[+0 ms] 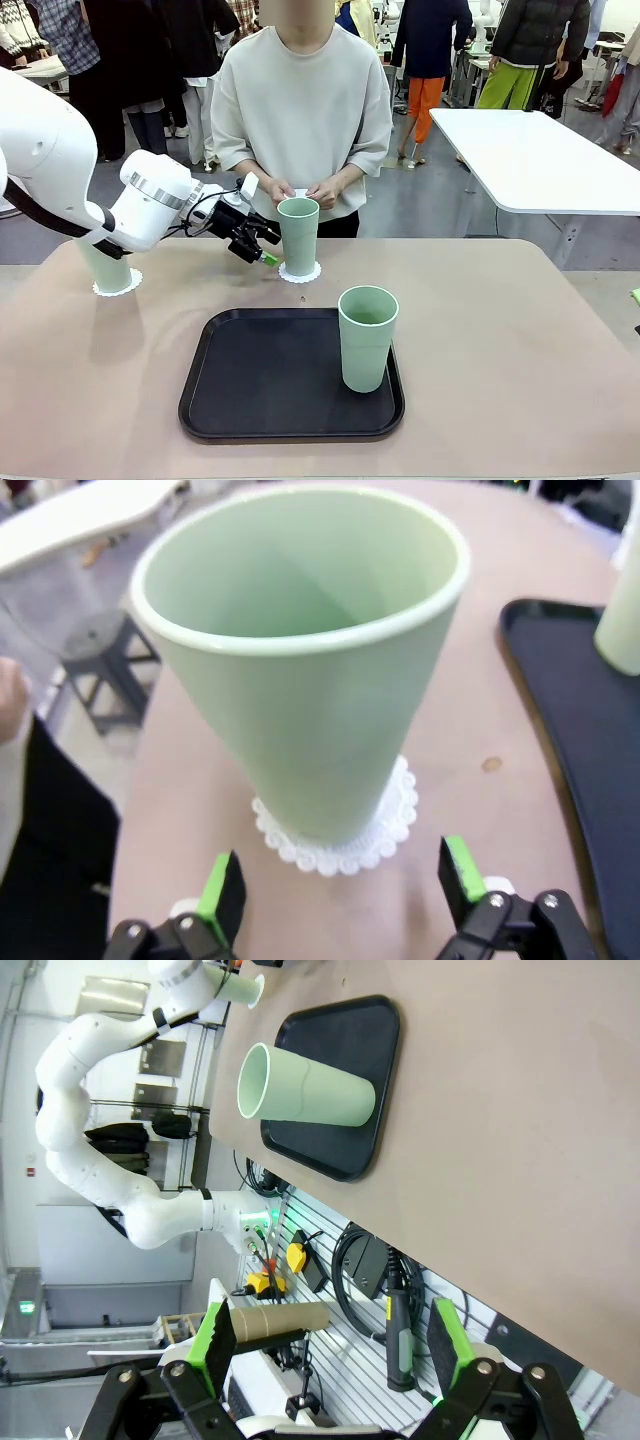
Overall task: Place coasters on the table and set cups on them.
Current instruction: Take one Reusable plastic cup from the Flat Tray and place it on a coaster set by the human.
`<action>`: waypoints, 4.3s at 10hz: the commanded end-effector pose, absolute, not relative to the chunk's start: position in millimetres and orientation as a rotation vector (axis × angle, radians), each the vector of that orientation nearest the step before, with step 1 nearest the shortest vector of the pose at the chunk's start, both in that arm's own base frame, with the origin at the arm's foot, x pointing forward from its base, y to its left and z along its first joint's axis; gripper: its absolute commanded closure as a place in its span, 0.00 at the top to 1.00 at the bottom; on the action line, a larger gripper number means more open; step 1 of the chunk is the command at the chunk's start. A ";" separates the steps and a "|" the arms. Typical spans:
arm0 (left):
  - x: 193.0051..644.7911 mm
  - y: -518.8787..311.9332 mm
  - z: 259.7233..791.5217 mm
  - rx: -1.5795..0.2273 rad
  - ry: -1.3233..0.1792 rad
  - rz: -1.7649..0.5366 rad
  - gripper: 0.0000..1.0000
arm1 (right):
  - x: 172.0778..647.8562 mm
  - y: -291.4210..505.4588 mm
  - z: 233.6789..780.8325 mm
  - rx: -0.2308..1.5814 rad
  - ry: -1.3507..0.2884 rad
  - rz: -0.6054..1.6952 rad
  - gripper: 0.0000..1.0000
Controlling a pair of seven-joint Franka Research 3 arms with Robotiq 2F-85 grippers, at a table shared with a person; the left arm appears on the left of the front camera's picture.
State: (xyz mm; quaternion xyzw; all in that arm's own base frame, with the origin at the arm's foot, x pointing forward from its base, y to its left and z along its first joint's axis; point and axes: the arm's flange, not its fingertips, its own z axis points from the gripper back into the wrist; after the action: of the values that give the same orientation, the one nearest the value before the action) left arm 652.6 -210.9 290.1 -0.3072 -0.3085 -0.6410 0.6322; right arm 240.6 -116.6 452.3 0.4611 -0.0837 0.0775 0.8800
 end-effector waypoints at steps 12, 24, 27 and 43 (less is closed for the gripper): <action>421.6 -123.1 478.7 -0.091 -0.386 -1.514 1.00 | 241.7 -115.9 450.3 0.982 -0.188 0.172 1.00; 381.0 -98.8 547.5 -0.199 -0.132 -0.663 1.00 | 241.7 -115.9 450.3 0.982 -0.188 0.172 1.00; 388.7 -72.3 528.8 -0.177 -0.101 -0.538 1.00 | 241.7 -115.9 450.3 0.982 -0.188 0.172 1.00; 330.5 214.4 457.7 -1.322 -0.191 -0.028 1.00 | 241.7 -115.9 450.3 0.982 -0.188 0.172 1.00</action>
State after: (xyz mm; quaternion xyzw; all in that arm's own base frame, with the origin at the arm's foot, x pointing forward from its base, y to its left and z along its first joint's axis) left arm 327.1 217.8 456.2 -0.6074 -0.0745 -0.0064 0.7908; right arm 240.6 -116.9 452.2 0.4613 -0.0836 0.0769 0.8800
